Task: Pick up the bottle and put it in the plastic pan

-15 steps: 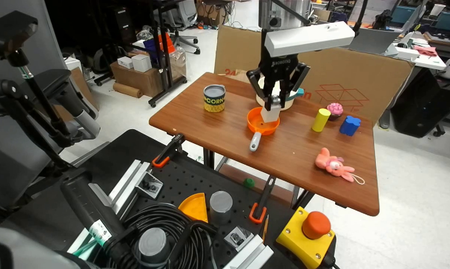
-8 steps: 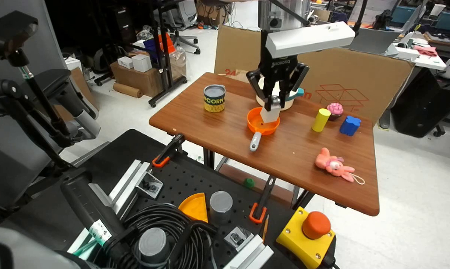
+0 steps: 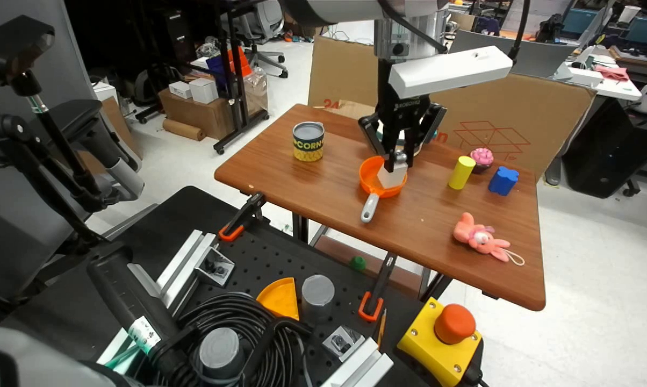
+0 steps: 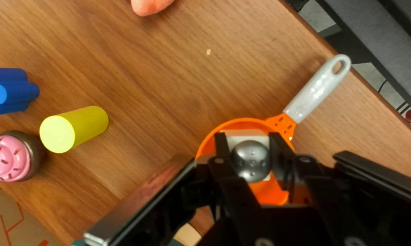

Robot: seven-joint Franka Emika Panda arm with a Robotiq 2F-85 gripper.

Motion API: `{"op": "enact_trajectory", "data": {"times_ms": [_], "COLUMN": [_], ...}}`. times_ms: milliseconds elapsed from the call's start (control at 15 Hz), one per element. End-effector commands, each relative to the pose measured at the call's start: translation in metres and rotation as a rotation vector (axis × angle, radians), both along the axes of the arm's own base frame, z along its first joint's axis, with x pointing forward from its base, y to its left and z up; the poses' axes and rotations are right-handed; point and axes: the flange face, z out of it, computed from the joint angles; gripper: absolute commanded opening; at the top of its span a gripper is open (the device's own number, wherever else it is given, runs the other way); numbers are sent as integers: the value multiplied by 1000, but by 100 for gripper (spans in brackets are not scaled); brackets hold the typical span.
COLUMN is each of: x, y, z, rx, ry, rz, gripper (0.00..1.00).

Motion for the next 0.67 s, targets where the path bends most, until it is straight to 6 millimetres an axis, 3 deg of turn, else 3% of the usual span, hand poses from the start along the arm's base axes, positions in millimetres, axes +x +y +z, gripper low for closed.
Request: {"op": "enact_trajectory", "data": {"times_ms": [0, 400, 467, 600], "x": [7, 10, 10, 10], "y": [-9, -10, -11, -11], "z": [-10, -15, -14, -13], "rx": [-1, -15, -16, -15], "ry": [-14, -5, -3, -3], "rz": [74, 83, 86, 86], "gripper": [8, 8, 58, 66]}}
